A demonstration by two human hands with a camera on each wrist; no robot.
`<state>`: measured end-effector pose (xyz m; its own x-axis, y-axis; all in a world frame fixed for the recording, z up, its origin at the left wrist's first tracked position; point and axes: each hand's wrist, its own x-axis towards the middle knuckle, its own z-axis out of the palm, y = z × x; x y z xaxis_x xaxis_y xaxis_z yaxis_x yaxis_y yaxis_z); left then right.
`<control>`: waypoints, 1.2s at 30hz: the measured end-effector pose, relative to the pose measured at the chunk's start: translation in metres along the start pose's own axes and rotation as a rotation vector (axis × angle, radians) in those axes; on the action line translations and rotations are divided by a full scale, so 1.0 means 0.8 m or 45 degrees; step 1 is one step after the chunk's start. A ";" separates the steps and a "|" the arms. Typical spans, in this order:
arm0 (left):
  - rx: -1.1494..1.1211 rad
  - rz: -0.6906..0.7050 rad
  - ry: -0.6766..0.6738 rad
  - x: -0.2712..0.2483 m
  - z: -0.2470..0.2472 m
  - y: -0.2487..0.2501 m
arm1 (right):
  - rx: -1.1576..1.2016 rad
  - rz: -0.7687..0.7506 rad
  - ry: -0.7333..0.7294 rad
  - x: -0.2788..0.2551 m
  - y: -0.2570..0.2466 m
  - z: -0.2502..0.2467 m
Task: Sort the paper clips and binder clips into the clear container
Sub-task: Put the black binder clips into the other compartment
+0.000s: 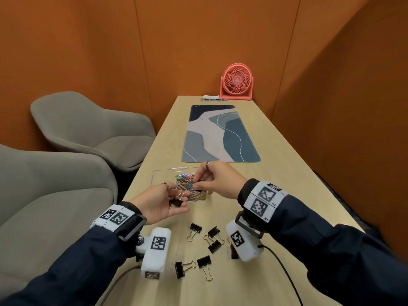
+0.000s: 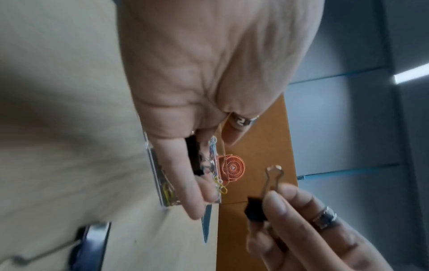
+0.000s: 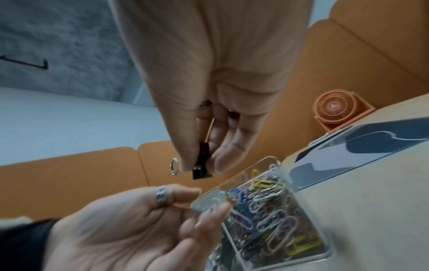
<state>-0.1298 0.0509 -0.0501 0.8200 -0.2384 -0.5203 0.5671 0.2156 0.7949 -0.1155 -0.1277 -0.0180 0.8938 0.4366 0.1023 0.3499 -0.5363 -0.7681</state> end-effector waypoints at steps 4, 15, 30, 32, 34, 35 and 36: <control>-0.186 -0.030 -0.143 0.001 0.008 -0.003 | -0.024 -0.038 -0.077 0.002 -0.014 0.021; -0.195 -0.103 -0.097 -0.003 -0.010 0.005 | -0.437 0.138 -0.098 0.007 0.013 0.014; -0.135 -0.070 -0.019 -0.004 -0.027 0.003 | -0.711 0.103 -0.666 -0.001 0.024 0.042; -0.131 -0.061 0.009 -0.002 -0.027 0.001 | -0.693 0.082 -0.508 -0.001 0.020 0.030; -0.120 -0.060 0.039 0.000 -0.026 -0.002 | -0.667 0.058 -0.335 0.001 0.013 0.019; -0.123 -0.064 0.044 0.001 -0.024 -0.004 | -0.670 0.035 -0.247 0.002 0.009 0.016; -0.137 -0.069 0.044 0.003 -0.021 -0.005 | -0.687 0.011 -0.170 0.003 0.004 0.014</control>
<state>-0.1292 0.0656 -0.0597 0.7890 -0.2198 -0.5737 0.6142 0.3038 0.7283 -0.1154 -0.1202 -0.0273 0.8662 0.4995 -0.0104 0.4682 -0.8189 -0.3320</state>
